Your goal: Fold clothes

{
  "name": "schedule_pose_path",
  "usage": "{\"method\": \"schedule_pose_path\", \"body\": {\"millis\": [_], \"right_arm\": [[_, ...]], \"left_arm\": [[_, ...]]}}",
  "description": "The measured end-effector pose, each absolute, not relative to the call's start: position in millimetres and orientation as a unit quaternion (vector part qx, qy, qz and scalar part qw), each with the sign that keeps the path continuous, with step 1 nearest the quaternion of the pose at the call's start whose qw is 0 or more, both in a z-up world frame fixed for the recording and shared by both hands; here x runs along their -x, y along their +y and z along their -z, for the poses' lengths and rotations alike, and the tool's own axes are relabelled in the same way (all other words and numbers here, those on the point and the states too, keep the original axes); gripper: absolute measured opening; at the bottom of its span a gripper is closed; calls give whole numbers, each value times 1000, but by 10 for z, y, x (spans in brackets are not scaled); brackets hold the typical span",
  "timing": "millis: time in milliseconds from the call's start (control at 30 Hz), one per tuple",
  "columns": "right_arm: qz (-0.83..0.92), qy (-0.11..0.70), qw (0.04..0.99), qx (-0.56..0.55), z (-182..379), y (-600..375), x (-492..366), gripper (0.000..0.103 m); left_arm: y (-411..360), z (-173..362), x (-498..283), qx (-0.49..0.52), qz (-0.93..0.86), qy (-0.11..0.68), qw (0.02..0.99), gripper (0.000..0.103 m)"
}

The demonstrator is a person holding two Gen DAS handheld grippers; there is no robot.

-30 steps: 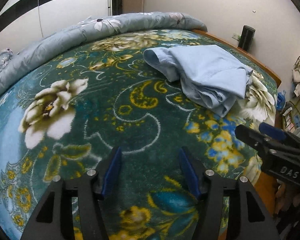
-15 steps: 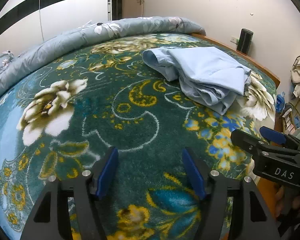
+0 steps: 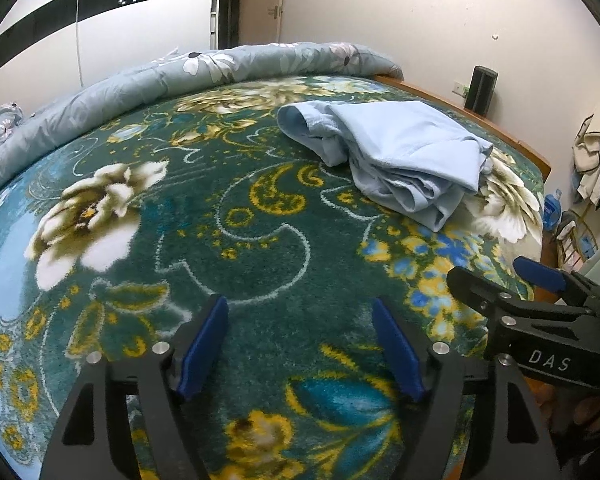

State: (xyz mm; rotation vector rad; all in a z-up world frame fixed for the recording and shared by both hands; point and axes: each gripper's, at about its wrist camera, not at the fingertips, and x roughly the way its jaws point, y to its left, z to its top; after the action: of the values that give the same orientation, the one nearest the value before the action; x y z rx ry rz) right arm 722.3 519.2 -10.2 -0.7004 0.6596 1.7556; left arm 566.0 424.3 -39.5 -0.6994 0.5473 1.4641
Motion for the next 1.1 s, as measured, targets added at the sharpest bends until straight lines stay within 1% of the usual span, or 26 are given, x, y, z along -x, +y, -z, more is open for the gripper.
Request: {"method": "schedule_pose_path", "body": {"millis": [167,467,1100], "right_arm": [[-738,275,542,293,111,5182,-7218,100],[-740,272,540,295,118,5184,-7207,103],[-740,266,545,291,132,5162,-7199,103]], "left_arm": [[4242,396,-5656,312,-641,237,660,80],[4205,373,-5643,308,-659,241,642,81],[4171,393,-5643,304,-668,231,638,81]]}}
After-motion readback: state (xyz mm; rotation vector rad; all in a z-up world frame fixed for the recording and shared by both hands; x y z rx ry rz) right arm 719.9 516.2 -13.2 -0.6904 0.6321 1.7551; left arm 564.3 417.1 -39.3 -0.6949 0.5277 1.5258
